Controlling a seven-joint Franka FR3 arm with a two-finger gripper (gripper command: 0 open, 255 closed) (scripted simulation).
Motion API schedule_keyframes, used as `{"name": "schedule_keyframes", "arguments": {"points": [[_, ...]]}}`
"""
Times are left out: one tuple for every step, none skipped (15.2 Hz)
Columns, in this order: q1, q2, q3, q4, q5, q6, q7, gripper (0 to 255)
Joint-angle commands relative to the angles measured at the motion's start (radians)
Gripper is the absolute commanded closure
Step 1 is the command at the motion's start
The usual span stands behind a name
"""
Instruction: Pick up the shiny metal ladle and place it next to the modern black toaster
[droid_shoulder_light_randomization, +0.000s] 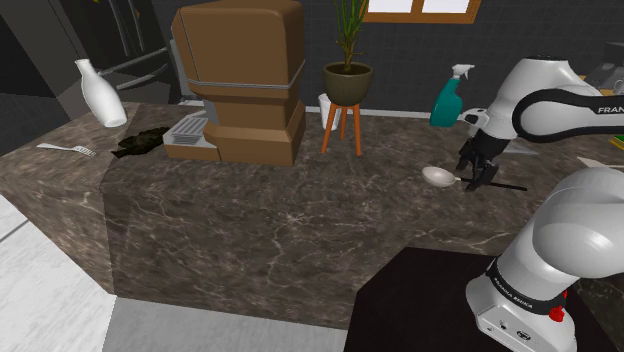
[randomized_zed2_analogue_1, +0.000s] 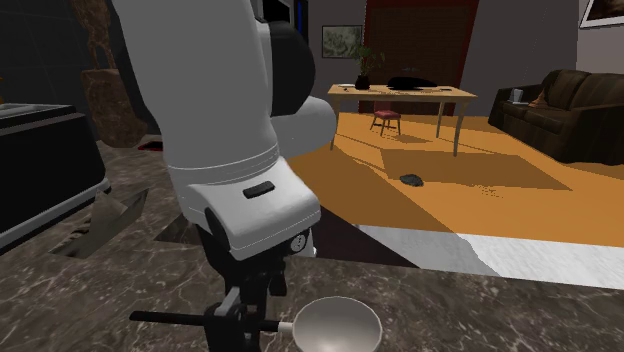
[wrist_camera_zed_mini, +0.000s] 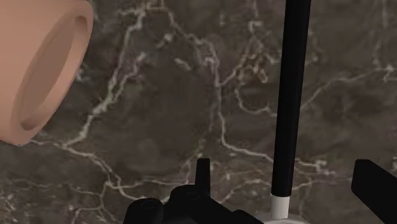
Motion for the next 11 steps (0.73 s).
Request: {"name": "schedule_keyframes", "arguments": {"points": [[0.002, 0.011, -0.007, -0.005, -0.006, 0.011, 0.004, 0], [0.002, 0.011, -0.007, -0.005, -0.006, 0.011, 0.004, 0], [0.002, 0.011, -0.007, -0.005, -0.006, 0.011, 0.004, 0], [0.002, 0.011, -0.007, -0.005, -0.006, 0.011, 0.004, 0], [0.002, 0.011, -0.007, -0.005, -0.006, 0.011, 0.004, 0], [0.002, 0.011, -0.007, -0.005, -0.006, 0.011, 0.004, 0], [0.002, 0.011, -0.007, -0.005, -0.006, 0.011, 0.004, 0], [0.002, 0.011, -0.007, -0.005, -0.006, 0.011, 0.004, 255], [0.002, 0.011, -0.007, -0.005, -0.006, 0.011, 0.004, 255], [0.002, 0.011, -0.007, -0.005, -0.006, 0.011, 0.004, 255], [0.002, 0.011, -0.007, -0.005, -0.006, 0.011, 0.004, 255]]}}
